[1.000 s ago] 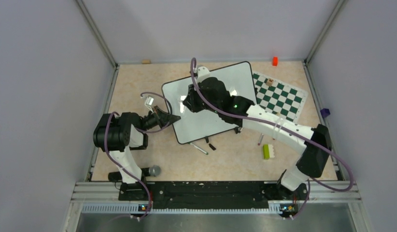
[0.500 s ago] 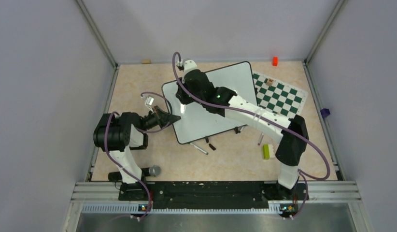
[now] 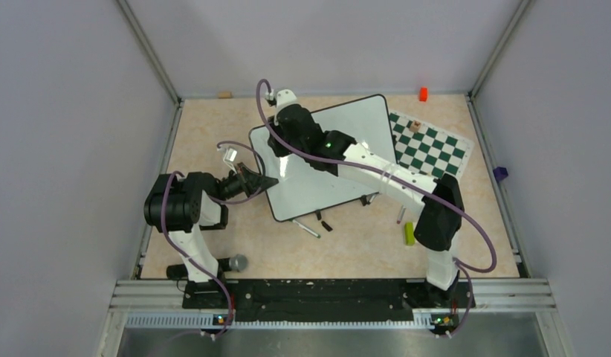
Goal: Write a sentence on the whiteboard
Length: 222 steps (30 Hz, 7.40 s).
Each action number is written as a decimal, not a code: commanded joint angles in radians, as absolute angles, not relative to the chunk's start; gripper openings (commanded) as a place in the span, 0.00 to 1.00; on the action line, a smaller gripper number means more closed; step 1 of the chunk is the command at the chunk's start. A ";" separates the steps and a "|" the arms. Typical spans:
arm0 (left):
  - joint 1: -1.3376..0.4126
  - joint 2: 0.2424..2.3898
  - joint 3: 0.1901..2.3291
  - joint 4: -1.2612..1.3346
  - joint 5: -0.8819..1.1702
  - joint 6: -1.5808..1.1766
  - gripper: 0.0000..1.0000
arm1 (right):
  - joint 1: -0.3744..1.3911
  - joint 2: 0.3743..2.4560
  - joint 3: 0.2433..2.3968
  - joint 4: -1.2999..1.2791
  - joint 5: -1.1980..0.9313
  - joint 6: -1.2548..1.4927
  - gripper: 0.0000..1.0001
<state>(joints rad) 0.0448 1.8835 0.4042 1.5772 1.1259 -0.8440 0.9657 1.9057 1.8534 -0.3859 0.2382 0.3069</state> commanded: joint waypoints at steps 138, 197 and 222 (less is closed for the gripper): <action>0.022 1.948 0.350 1.618 1.143 -0.635 0.00 | 0.923 2.028 2.087 -0.583 0.186 0.264 0.00; 0.022 1.951 0.354 1.618 1.147 -0.641 0.00 | 0.906 1.829 1.910 -0.523 0.245 0.223 0.00; 0.022 1.950 0.354 1.618 1.149 -0.638 0.00 | 0.907 1.944 2.012 -0.528 0.177 0.239 0.00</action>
